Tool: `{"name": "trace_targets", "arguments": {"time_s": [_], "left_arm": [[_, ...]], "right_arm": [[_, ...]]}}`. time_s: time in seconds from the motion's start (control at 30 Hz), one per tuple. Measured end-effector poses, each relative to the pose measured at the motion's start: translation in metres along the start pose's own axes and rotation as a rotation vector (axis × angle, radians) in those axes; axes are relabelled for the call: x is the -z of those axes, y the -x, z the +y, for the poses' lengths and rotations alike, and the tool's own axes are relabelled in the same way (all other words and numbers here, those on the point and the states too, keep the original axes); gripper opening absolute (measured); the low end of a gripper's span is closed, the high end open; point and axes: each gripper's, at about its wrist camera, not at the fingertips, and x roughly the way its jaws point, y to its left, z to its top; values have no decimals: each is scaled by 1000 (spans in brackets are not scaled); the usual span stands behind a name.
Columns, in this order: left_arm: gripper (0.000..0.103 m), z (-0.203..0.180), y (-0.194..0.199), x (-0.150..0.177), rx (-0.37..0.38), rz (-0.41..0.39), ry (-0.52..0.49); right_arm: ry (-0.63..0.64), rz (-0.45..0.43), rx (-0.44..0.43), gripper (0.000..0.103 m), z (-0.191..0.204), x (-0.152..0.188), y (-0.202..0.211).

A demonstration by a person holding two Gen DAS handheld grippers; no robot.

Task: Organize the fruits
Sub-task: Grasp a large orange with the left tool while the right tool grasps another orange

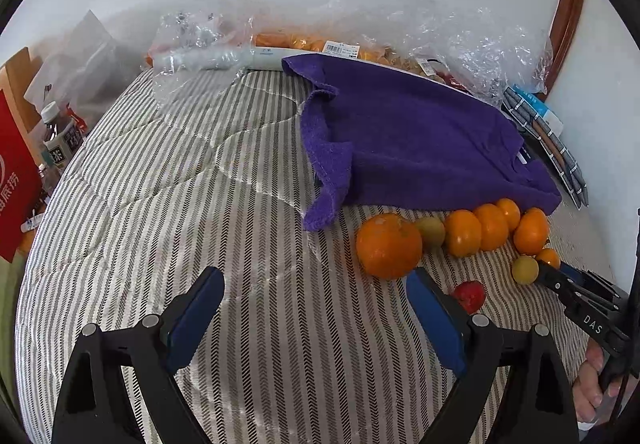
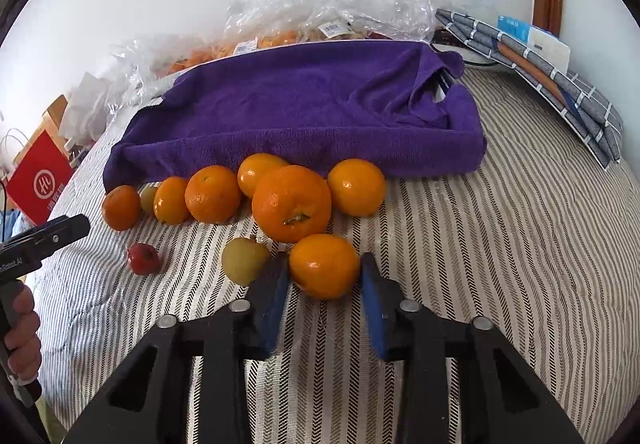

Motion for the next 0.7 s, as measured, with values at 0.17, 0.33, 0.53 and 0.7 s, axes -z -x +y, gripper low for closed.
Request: {"name": "trace_targets", "arguments": {"time_s": [0.17,0.33,0.53,0.7], "left_arm": [[92,-13,-13,-4,23,15,-9],[77,-26,-24,-5,41,22,-21],[40,-31,-24,-1,87,-24,-52],[39,-20,-20,0,169,-46,5]], "right_arm": [[15,-6,3,34,-6,5,6],[19,-9,14,34,-16,10,10],[11,-30,42,34,-14,10,9],[-4,-72,15,34,-18,12,18]]}}
